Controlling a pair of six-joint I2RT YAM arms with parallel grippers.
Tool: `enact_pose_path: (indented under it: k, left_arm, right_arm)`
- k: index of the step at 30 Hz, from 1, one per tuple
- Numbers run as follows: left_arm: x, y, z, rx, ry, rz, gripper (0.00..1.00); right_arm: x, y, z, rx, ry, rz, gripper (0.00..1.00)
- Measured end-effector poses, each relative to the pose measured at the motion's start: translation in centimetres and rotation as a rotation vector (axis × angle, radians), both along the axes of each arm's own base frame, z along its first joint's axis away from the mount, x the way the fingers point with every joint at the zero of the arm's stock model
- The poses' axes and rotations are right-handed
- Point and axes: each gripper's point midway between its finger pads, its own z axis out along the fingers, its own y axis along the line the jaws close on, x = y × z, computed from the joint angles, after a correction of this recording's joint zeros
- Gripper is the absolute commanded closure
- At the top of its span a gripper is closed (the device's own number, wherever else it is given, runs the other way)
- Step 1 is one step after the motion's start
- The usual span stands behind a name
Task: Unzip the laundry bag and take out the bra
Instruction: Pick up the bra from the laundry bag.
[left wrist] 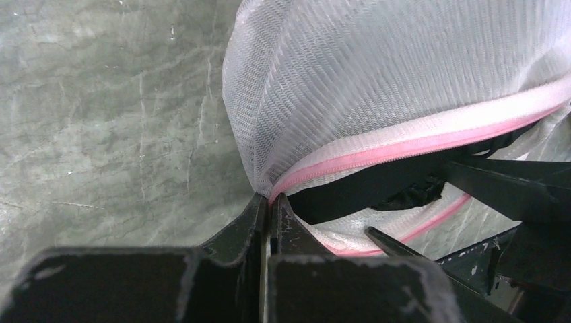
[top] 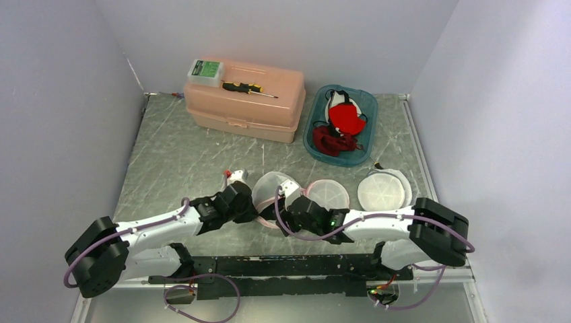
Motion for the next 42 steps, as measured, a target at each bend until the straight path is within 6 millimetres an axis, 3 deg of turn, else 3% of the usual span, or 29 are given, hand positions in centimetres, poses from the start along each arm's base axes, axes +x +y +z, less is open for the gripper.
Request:
enact_pose_path:
  k: [8,14,22,24,29,33,37,42]
  left_arm:
    - [0.1,-0.9,-0.2,-0.054,-0.034,-0.035,0.97]
    - [0.0,-1.1,-0.7,-0.08,-0.055,-0.059,0.97]
    - [0.0,-1.2,-0.5,-0.099,-0.071,-0.062,0.97]
    - [0.0,-1.3,-0.4,-0.102,-0.075,-0.062,0.97]
    - [0.2,-1.3,0.3,-0.118,-0.093,-0.061,0.97]
    - [0.3,-1.5,0.7,-0.131,-0.104,-0.061,0.97]
    - [0.3,-1.3,0.7,-0.128,-0.105,-0.058,0.97]
    - [0.2,-1.0,0.9,-0.119,-0.105,-0.052,0.97]
  right_arm:
    - [1.5,0.4,2.7,0.048,-0.121,-0.037,0.35]
    - [2.2,1.2,1.3,-0.014,-0.139,-0.023,0.28]
    - [3.4,1.5,-0.8,-0.105,-0.163,-0.045,0.28]
    - [3.9,1.7,-1.3,-0.13,-0.173,-0.063,0.34]
    - [4.7,1.8,-1.4,-0.145,-0.201,-0.113,0.81]
    - [4.9,2.0,-0.5,-0.108,-0.207,-0.133,1.0]
    - [4.5,1.7,0.5,-0.072,-0.197,-0.135,1.0]
    - [2.9,0.8,3.5,0.042,-0.161,-0.115,1.0]
